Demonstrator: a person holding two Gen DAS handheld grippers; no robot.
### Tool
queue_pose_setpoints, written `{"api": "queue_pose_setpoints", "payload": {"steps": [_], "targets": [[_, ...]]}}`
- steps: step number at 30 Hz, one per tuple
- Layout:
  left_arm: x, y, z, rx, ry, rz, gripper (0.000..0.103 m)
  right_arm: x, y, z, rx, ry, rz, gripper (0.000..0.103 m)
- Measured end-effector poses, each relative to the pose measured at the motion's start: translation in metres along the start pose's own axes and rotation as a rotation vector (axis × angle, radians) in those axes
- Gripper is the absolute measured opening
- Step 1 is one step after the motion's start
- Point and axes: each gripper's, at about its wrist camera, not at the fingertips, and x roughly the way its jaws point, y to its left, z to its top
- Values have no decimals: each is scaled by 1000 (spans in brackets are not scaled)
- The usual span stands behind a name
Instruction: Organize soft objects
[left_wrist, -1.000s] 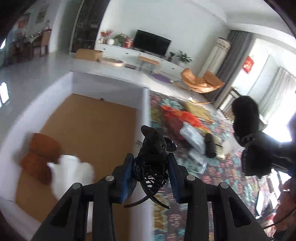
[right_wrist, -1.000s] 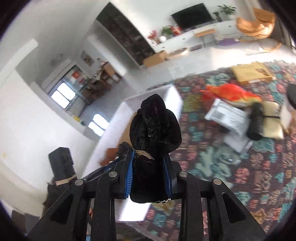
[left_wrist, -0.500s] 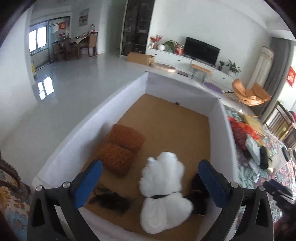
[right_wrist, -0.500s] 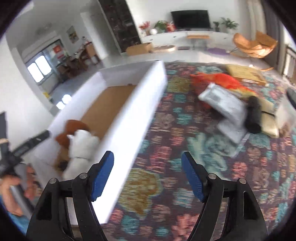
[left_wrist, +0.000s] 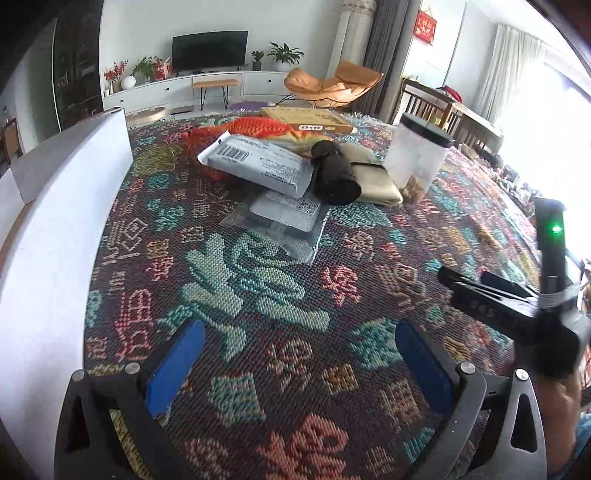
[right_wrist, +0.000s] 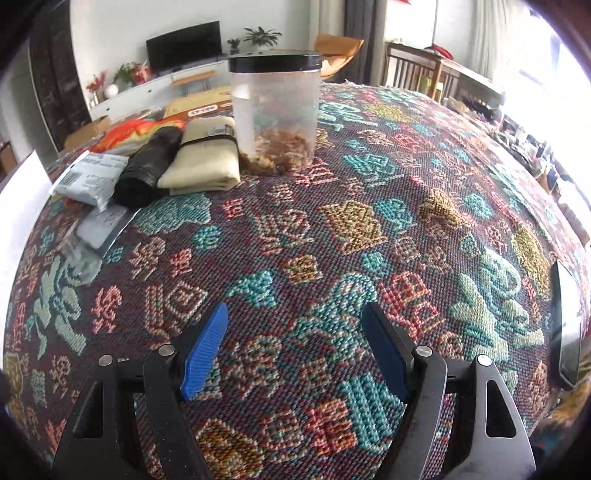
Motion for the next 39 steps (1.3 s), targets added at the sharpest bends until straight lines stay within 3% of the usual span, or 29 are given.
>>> {"api": "queue_pose_setpoints", "payload": {"steps": [3, 7, 12, 39], "targets": [[29, 8, 7, -4, -23, 55, 102, 18, -3, 6, -2, 12, -13, 78], [61, 24, 12, -21, 34, 87, 102, 24, -9, 5, 7, -16, -4, 82], [70, 11, 11, 51, 55, 142, 103, 23, -6, 1, 5, -16, -5, 84], [69, 14, 12, 45, 53, 136, 103, 25, -6, 1, 7, -15, -4, 86]]}}
